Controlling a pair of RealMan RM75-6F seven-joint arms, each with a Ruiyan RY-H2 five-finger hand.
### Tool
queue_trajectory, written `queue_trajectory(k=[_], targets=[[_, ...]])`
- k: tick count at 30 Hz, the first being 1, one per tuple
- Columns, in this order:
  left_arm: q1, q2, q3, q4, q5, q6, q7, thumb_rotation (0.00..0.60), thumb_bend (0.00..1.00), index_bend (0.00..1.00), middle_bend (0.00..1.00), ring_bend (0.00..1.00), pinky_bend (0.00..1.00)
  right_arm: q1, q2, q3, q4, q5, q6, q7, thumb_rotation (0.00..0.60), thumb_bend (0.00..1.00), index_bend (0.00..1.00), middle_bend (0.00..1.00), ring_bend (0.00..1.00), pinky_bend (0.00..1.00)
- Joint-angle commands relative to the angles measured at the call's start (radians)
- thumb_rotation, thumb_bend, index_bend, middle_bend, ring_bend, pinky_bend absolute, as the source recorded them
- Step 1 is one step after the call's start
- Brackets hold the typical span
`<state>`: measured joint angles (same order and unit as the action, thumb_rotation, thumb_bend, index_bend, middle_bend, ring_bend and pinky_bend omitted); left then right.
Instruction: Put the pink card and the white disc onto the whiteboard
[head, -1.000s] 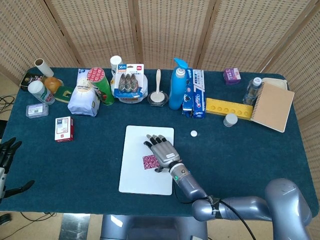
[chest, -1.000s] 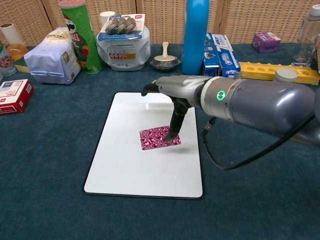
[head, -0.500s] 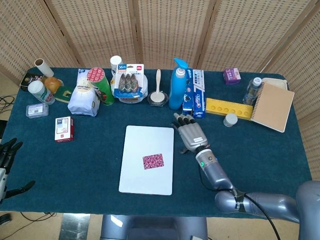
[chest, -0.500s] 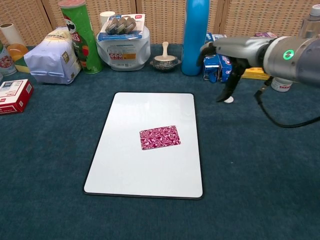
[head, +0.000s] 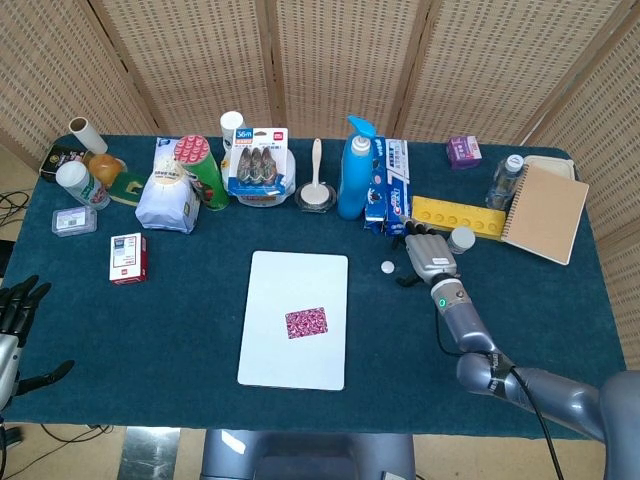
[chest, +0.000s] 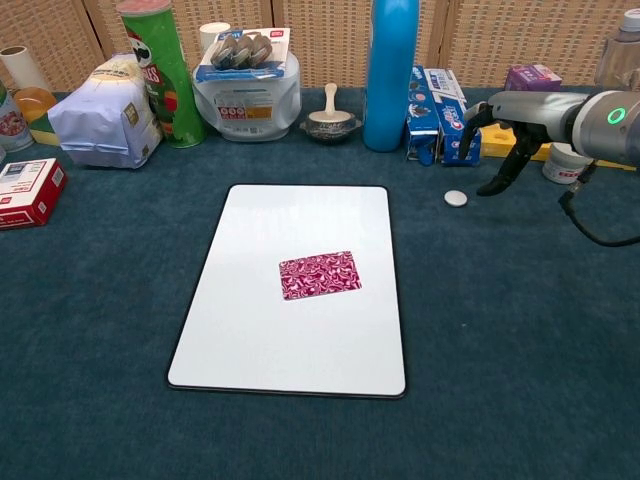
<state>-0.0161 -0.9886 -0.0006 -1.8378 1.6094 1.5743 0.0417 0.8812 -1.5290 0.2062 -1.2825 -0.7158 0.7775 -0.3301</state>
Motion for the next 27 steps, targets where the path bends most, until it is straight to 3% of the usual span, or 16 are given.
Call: queue_trajectory(k=[1, 15, 27], targets=[[0.000, -0.004, 0.000, 0.000, 0.001, 0.002, 0.006, 0.600, 0.05, 0.00, 0.00, 0.00, 0.00, 0.013, -0.037, 0.012, 0.051, 0.011, -0.032, 0.025, 0.600, 0.30, 0.34, 0.03, 0.00, 0.00], [-0.010, 0.000, -0.012, -0.009, -0.030, -0.017, 0.006, 0.600, 0.05, 0.00, 0.00, 0.00, 0.00, 0.027, -0.123, 0.026, 0.155, 0.008, -0.027, 0.034, 0.600, 0.30, 0.35, 0.03, 0.00, 0.00], [-0.007, 0.006, -0.011, -0.006, -0.027, -0.011, -0.010, 0.600, 0.05, 0.00, 0.00, 0.00, 0.00, -0.002, -0.211, 0.047, 0.221, -0.058, 0.083, 0.074, 0.600, 0.30, 0.41, 0.02, 0.00, 0.00]])
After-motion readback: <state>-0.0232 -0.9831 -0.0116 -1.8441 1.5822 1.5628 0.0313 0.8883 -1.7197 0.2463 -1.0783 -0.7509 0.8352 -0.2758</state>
